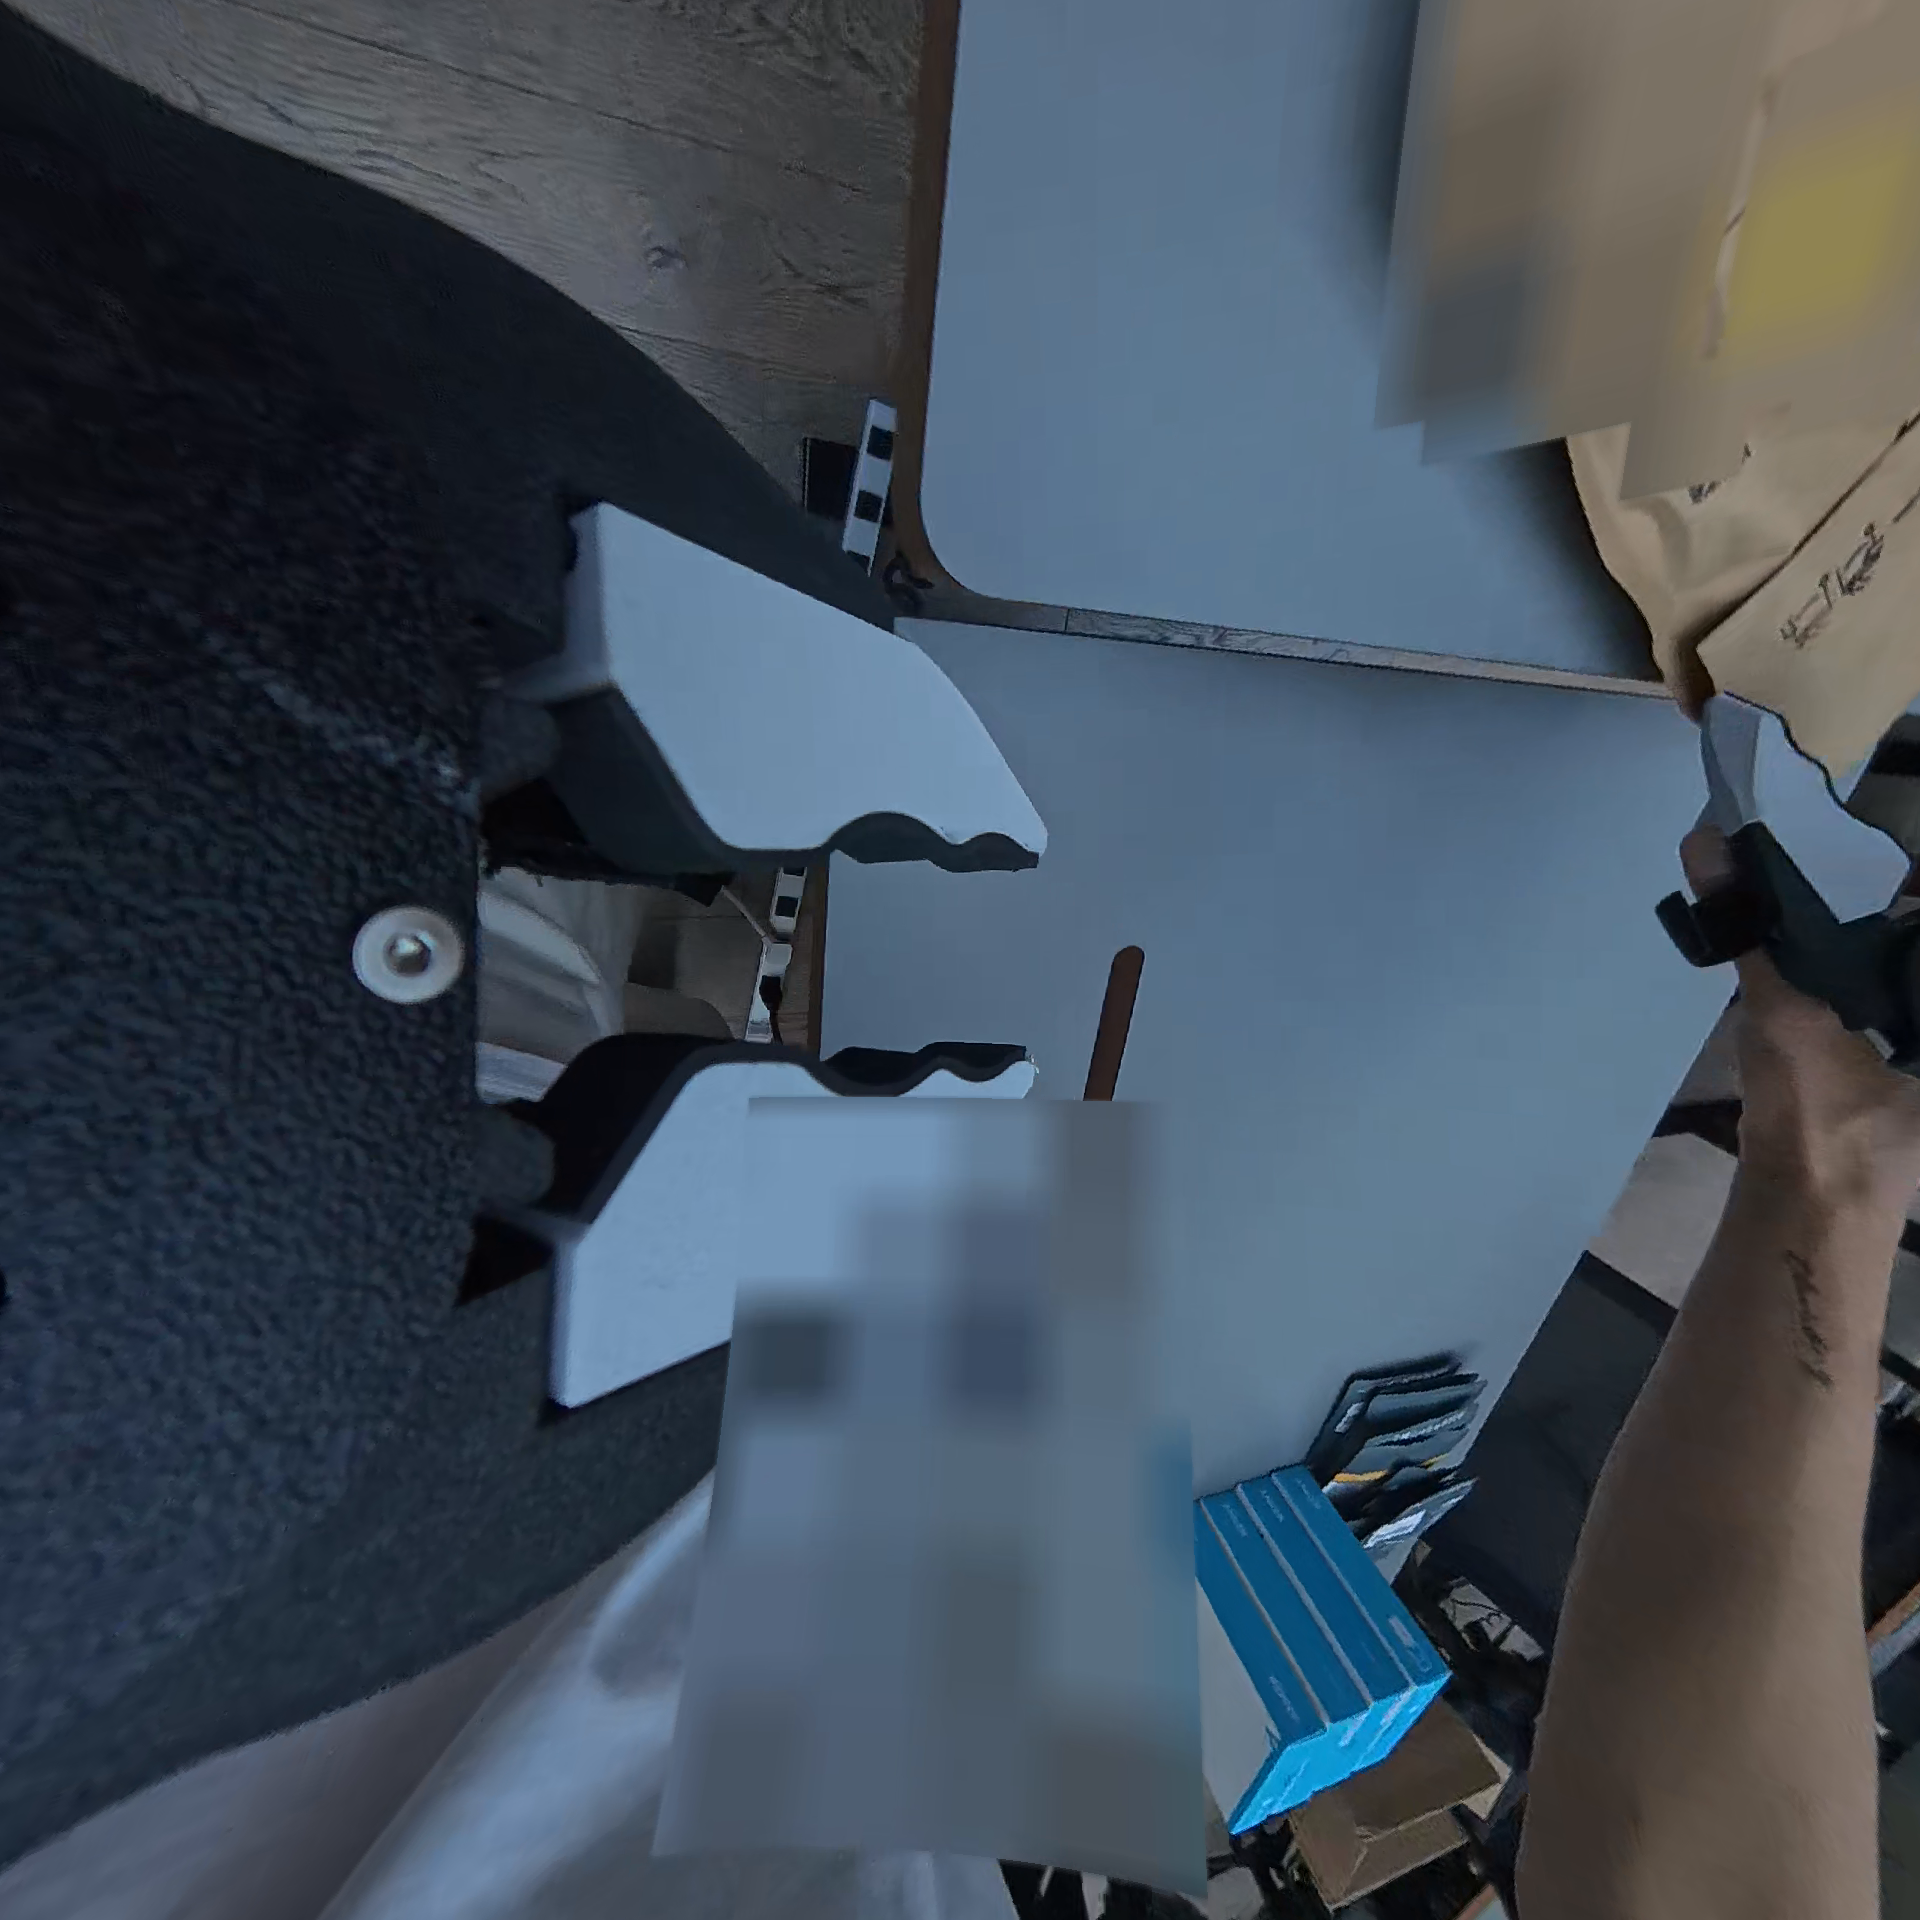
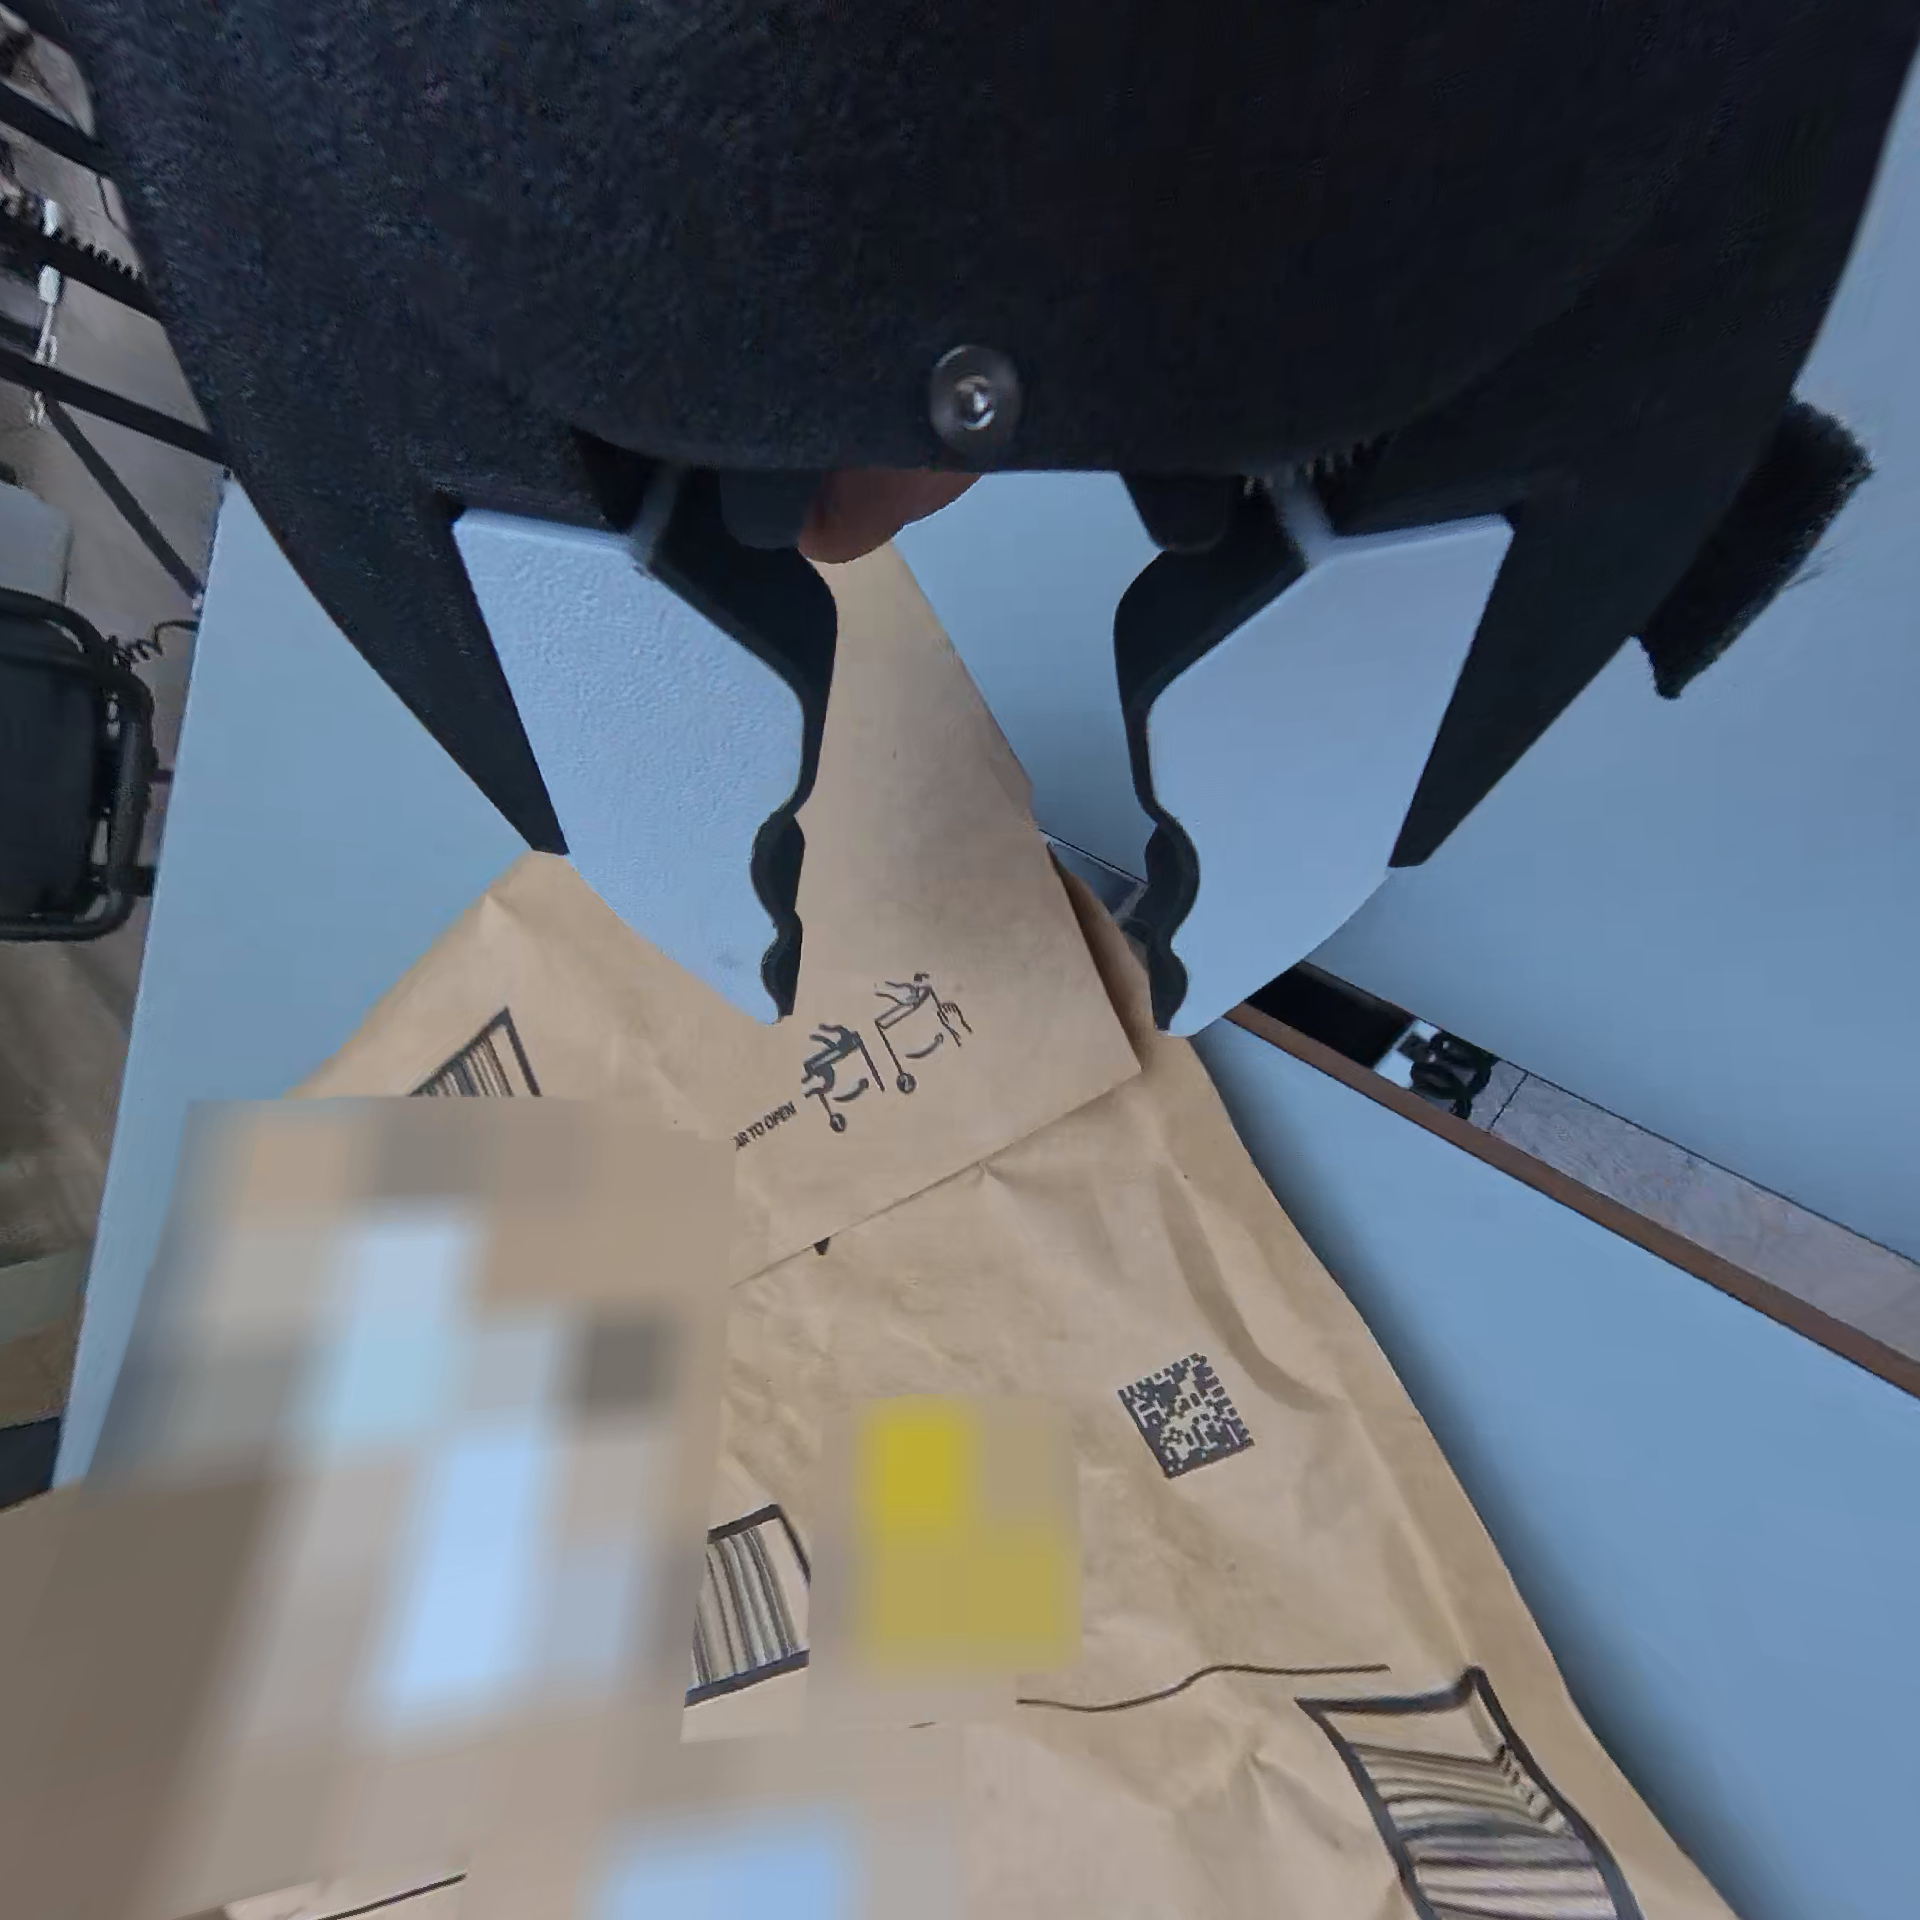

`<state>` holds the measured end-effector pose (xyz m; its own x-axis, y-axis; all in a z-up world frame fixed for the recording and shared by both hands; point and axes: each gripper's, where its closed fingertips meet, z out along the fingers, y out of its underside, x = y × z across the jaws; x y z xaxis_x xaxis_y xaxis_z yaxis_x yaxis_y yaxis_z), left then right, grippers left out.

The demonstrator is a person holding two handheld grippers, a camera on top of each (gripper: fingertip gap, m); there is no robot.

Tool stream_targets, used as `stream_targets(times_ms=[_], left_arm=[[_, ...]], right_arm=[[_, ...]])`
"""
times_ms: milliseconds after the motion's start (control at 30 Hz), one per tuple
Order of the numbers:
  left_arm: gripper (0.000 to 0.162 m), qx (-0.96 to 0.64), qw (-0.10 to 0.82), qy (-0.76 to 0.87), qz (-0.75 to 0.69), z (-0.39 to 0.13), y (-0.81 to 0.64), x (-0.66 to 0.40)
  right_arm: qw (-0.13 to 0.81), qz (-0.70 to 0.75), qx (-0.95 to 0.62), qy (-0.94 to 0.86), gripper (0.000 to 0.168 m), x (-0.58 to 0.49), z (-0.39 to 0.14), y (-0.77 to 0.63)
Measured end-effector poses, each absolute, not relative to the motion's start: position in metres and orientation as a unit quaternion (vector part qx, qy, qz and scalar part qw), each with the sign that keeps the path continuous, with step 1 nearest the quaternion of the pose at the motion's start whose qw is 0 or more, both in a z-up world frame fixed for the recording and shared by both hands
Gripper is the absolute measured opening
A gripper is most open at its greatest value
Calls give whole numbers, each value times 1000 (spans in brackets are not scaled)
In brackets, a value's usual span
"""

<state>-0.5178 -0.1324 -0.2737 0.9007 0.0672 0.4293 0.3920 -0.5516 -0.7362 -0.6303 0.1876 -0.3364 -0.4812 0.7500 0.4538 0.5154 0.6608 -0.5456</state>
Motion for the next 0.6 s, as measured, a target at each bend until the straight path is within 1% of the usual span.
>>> stream_targets(times_ms=[67,133,200,267,300,367,467,600], left_arm=[[31,-860,454,-149,-181,-278,-145,-525],[31,-858,454,-155,-183,-282,-154,-530],[31,-858,454,-155,-186,-285,-159,-533],[31,-856,454,-155,-190,-290,-160,-536],[31,-854,457,-157,-193,-291,-158,-538],[31,-849,463,-158,-200,-292,-150,-540],[31,-843,481,-144,-192,-286,-128,-545],[31,-833,516,-120,-159,-269,-80,-555]], right_arm=[[320,137,-352,-869,66,-643,-353,188],[317,110,-323,-885,61,-651,-360,188],[325,86,-296,-894,46,-655,-358,188],[325,56,-247,-911,7,-650,-362,185],[342,32,-223,-912,0,-649,-361,188],[352,16,-227,-908,0,-647,-359,191],[354,41,-290,-888,0,-639,-344,196],[323,101,-376,-863,0,-595,-325,191]])
